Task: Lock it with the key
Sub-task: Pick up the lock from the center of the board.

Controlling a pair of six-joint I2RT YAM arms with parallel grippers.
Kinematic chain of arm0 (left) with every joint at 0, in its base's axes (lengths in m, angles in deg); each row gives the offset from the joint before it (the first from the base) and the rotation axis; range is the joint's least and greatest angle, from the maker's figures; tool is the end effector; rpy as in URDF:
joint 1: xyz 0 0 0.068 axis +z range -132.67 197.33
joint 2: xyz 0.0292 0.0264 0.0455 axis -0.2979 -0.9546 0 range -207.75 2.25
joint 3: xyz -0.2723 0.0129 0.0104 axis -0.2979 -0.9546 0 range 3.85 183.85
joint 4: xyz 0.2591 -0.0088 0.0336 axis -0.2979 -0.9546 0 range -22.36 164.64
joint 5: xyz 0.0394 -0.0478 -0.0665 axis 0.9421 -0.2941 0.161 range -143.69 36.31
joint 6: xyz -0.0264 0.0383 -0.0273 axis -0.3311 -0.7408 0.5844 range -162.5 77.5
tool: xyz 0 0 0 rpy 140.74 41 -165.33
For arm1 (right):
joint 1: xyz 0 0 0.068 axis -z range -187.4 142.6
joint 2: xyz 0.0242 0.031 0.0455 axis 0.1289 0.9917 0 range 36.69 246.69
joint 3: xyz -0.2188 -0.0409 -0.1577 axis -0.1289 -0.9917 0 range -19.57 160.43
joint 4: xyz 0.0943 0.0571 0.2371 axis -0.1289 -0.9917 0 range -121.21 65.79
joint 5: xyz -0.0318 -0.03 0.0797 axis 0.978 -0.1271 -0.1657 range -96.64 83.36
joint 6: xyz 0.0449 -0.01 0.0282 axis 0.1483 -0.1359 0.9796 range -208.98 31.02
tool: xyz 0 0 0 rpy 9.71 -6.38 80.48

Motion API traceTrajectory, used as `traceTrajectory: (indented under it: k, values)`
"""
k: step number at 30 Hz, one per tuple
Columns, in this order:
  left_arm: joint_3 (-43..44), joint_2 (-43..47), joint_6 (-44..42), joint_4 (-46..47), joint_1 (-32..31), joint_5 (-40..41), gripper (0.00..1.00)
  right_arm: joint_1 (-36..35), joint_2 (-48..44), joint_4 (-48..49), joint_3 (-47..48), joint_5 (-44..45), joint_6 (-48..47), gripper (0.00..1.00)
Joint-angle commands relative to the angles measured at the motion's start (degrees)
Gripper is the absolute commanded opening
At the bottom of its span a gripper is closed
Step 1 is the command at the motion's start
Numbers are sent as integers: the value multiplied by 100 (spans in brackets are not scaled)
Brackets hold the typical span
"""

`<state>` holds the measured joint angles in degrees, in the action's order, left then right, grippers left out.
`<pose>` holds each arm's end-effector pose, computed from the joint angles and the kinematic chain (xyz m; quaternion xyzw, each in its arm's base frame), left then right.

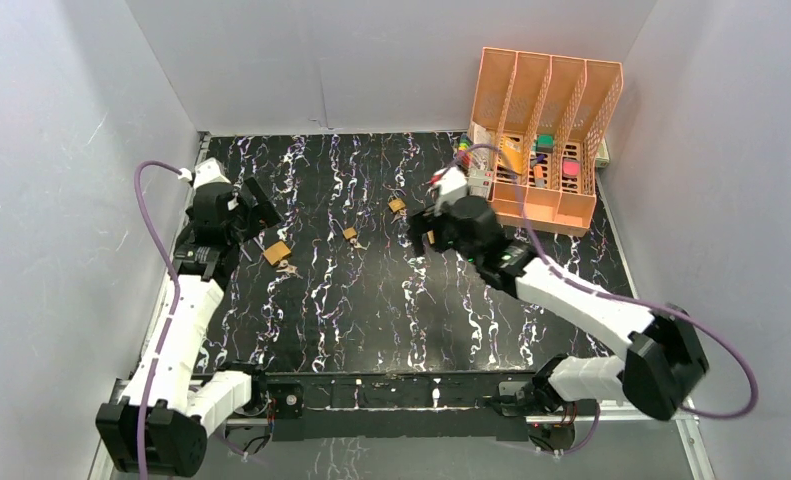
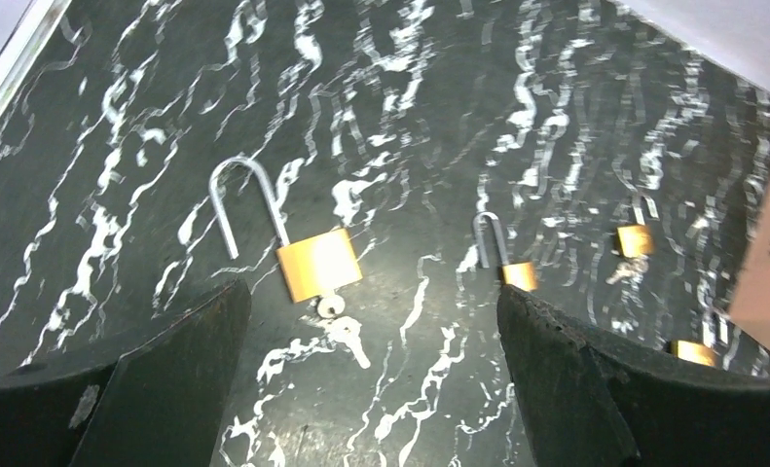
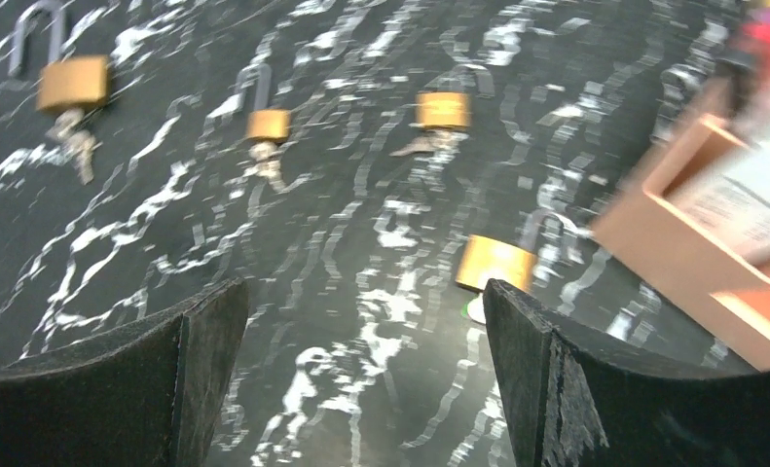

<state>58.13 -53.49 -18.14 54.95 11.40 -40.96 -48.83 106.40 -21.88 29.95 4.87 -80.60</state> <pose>0.2188 -0.0148 0.3461 -0.1931 0.7991 -0.0585 0.5663 0.2168 0.1818 0.2995 -0.1721 0.7878 0.1732 0.5654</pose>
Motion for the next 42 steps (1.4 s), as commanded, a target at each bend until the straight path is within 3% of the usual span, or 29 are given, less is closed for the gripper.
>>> traceTrajectory:
  k: [1, 6, 9, 14, 18, 21, 29, 42]
  values:
    - [205, -188, 459, -556, 455, 298, 98, -1007, 792, 430, 737, 492, -492, 99]
    - [82, -228, 498, -650, 1335, -72, 98, -1475, 2174, 856, 1713, 279, -557, 98]
    - [50, -442, 603, -724, 2174, -673, 98, -1647, 2915, 1010, 2446, 52, -575, 98]
    - [-113, -726, 1050, -495, 2794, -1531, 98, -1855, 3950, 1045, 3624, -347, -468, 98]
    - [-124, -784, 1465, -710, 3125, -1470, 98, -1928, 4638, 878, 4382, -338, -389, 99]
    - [-394, -318, 1932, -747, 3418, -1394, 98, -1939, 4931, 909, 4643, -356, -356, 99]
    - [-1088, 2, 3021, -553, 3682, -2298, 98, -1935, 5685, 896, 5292, -624, -412, 99]
    - [-1069, 154, 3154, -647, 3705, -2289, 98, -1939, 6964, 635, 6605, -1104, -196, 99]
